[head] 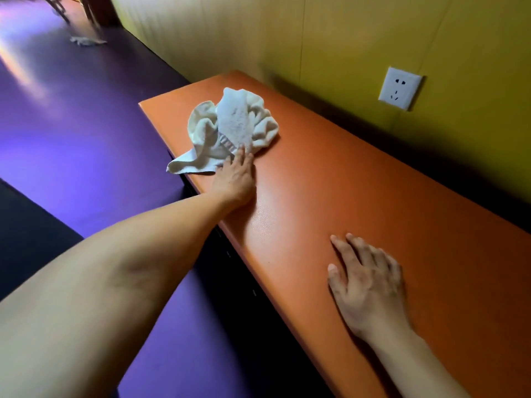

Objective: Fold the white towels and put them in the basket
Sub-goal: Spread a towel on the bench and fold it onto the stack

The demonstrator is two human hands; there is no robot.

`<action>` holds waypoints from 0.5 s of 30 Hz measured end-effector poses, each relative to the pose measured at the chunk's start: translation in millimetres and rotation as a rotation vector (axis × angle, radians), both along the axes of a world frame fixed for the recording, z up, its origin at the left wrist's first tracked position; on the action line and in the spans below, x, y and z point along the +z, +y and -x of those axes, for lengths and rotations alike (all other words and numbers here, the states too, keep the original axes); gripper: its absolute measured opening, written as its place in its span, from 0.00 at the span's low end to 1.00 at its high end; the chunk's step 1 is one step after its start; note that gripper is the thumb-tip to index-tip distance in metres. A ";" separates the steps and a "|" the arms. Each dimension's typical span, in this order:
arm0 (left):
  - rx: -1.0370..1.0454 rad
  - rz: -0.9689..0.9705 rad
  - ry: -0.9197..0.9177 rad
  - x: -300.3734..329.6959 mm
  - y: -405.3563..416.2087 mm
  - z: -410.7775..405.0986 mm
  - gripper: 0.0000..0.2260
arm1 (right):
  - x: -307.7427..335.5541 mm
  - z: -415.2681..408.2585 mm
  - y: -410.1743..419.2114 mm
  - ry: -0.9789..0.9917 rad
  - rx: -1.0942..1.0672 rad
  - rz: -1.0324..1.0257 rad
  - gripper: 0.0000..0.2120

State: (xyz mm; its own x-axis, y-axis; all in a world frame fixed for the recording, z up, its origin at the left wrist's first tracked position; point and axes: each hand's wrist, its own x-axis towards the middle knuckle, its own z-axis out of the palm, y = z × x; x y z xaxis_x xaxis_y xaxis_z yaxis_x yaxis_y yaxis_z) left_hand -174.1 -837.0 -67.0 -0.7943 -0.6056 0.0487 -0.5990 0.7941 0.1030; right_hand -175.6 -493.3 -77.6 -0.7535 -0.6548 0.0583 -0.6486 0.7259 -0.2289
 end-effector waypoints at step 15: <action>-0.334 -0.159 0.084 14.1 135.0 -73.0 0.24 | 23.5 -12.9 26.2 -0.274 0.059 0.042 0.26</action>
